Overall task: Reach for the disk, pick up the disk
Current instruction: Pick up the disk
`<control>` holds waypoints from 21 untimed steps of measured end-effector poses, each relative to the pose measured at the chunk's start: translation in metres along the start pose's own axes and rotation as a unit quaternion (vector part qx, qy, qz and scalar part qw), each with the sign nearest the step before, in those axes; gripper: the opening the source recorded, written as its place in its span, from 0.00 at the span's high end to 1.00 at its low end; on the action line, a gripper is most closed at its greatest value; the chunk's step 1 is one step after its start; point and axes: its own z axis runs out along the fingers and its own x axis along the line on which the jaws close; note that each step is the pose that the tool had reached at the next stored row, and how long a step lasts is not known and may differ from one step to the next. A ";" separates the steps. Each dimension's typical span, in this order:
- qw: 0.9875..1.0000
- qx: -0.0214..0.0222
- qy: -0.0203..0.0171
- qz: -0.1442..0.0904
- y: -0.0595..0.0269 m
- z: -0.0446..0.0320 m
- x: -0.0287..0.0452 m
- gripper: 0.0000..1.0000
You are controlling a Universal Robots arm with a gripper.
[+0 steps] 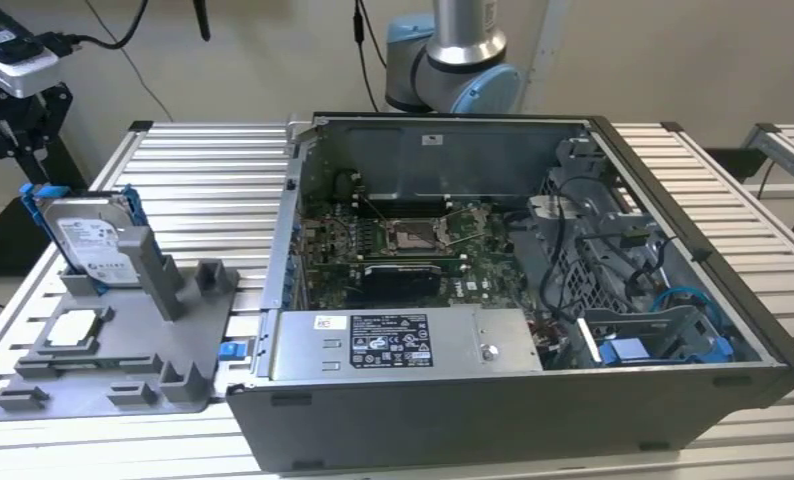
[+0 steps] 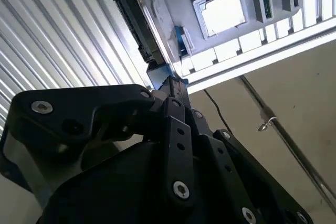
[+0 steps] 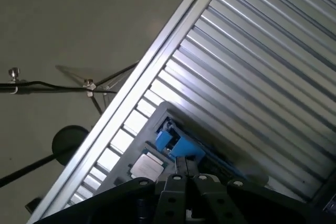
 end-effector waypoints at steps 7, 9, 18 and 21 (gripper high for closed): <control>0.998 0.000 0.002 -0.064 0.0000 0.0001 0.0000 1.00; 0.997 0.001 0.002 -0.082 0.0000 0.0002 0.0000 1.00; 0.987 0.003 0.002 -0.164 0.0000 0.0006 0.0000 1.00; 0.982 0.003 0.003 -0.190 0.0000 0.0005 0.0000 1.00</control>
